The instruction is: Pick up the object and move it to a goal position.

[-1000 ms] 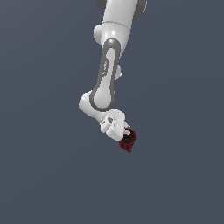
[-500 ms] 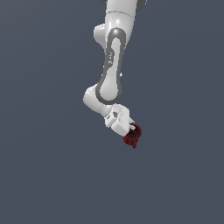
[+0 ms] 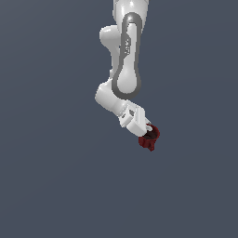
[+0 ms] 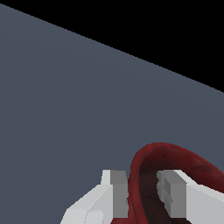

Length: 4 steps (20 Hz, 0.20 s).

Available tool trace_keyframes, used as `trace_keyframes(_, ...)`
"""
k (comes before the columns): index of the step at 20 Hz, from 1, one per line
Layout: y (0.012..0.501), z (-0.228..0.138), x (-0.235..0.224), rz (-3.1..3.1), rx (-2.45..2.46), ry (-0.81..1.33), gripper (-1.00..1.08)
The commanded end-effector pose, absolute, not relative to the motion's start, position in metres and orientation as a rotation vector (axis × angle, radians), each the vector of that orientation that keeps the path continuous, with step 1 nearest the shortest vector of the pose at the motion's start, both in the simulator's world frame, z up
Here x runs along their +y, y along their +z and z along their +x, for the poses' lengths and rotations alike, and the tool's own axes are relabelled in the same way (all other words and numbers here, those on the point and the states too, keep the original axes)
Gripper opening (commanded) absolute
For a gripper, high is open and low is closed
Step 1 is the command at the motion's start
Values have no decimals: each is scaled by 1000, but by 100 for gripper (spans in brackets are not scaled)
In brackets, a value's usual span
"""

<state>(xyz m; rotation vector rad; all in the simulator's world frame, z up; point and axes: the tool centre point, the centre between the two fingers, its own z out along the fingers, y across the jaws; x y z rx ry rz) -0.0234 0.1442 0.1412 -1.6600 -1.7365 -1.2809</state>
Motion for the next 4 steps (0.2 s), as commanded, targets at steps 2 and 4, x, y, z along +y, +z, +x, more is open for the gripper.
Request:
trace_keyframes(2,146,-23,146,-1661,-1736,-1284,-100)
trace_keyframes(4,146,-23,146,-1661,-1737,-1285,-100)
